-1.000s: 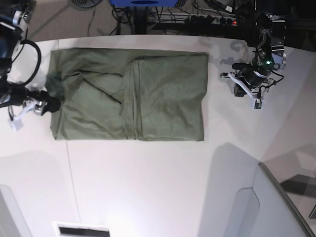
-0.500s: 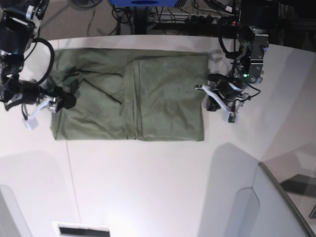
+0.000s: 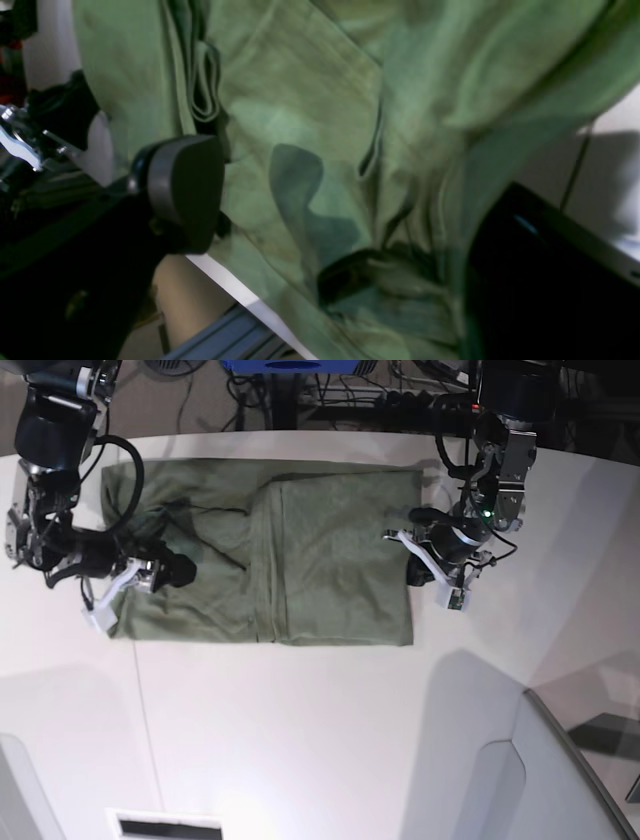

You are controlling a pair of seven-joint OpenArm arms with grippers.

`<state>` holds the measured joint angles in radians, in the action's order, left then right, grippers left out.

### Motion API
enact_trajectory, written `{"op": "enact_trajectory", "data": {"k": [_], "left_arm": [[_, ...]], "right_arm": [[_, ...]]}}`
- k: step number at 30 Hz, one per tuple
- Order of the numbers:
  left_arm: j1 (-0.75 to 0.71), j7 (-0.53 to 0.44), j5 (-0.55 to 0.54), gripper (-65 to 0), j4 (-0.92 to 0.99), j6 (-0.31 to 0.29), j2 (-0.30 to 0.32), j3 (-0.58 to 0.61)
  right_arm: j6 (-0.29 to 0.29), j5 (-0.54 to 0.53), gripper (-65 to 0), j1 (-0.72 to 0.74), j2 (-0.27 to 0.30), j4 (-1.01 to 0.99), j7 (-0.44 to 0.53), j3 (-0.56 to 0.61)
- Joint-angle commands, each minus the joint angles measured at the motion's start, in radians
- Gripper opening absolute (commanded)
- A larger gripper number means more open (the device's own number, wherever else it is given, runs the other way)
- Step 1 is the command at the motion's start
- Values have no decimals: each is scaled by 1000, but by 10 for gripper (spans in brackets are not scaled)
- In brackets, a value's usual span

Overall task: Layout the t-shirt on the table in an organized manner, then fold the t-shirt properly
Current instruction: 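Grasp both ends of the shirt strip with both grippers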

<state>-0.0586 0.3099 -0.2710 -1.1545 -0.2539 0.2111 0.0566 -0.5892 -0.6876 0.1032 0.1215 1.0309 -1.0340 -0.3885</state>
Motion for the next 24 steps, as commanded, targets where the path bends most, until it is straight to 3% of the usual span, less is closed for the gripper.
{"op": "enact_trajectory", "data": {"k": [1,3,7,10,14,19,24], "left_arm": [[-7,67,14,-650,6,3,3,-1],[-7,67,14,-650,6,3,3,-8],[-7,67,14,-650,6,3,6,-7],[-7,67,14,-650,6,3,1,1],[-5,67,16,-650,6,3,-26,2],[21,67,14,-650,17,6,-29,108],[41,68,14,-650,24,8,-58,128]], "right_arm": [[8,35,-123,0,10,-2,-7,1],[8,36,-278,3,11,-21,4,1],[8,39,-650,25,30,-79,48,9],[8,41,-626,33,50,-96,54,10],[13,41,-650,43,82,-77,42,12],[18,41,-650,33,88,64,-53,12],[163,41,-650,14,48,219,-127,13]]}}
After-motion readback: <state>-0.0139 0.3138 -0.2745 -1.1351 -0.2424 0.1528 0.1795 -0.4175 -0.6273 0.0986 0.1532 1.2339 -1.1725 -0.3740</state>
